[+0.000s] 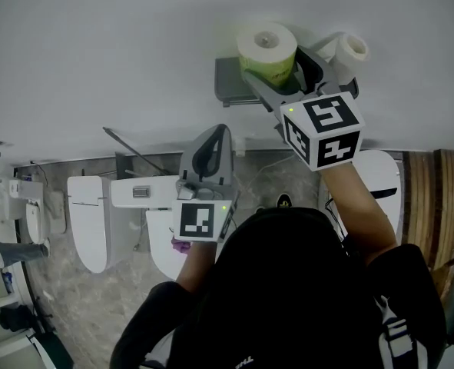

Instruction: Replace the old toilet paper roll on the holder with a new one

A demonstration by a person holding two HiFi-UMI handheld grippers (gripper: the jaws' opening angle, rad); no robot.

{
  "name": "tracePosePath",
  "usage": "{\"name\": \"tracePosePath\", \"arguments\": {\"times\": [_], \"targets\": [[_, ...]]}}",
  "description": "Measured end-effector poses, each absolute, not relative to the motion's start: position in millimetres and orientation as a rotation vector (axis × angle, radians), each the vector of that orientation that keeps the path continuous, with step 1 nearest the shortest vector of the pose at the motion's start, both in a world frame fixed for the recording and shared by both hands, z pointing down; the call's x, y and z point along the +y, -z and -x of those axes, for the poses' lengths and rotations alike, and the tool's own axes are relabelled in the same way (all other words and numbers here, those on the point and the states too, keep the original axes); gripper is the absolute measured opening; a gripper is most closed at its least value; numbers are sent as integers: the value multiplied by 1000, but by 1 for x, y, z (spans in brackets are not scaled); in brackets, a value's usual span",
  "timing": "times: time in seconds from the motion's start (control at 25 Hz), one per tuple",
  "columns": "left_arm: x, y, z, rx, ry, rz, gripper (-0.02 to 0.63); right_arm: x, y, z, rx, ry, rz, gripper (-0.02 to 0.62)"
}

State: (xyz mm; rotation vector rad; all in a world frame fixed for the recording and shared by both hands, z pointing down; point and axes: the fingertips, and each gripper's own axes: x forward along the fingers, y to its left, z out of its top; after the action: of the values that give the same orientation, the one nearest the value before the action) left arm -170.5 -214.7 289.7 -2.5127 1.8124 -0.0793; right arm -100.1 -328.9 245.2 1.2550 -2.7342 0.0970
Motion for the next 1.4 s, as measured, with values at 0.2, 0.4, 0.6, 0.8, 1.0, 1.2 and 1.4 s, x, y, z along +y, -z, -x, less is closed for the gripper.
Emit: {"name": "tracePosePath", "arguments": {"times": [0.2, 0.4, 0.6, 0.8, 1.0, 1.2, 1.4], "targets": [[-214, -295, 171, 1809, 83, 2509, 21, -334, -247, 104, -2708, -73, -1266, 376], [-213, -291, 165, 1782, 65, 2515, 21, -332, -245, 105, -2728, -29, -1231, 376], [-212, -291, 167, 1808, 89, 2509, 21, -320, -233, 111, -2782, 62, -1151, 376], [-208, -291, 167, 1799, 95, 2500, 21, -296, -206, 119, -2880, 135, -1070, 376], [-211, -291, 166, 1815, 105, 2505, 21, -279, -182, 121, -2962, 230, -958, 376], [-214, -292, 158, 1773, 61, 2528, 21, -273, -145, 100, -3011, 376, -967, 376], [-216, -292, 144, 1717, 67, 2555, 21, -274, -116, 57, -2976, 514, -1102, 376]]}}
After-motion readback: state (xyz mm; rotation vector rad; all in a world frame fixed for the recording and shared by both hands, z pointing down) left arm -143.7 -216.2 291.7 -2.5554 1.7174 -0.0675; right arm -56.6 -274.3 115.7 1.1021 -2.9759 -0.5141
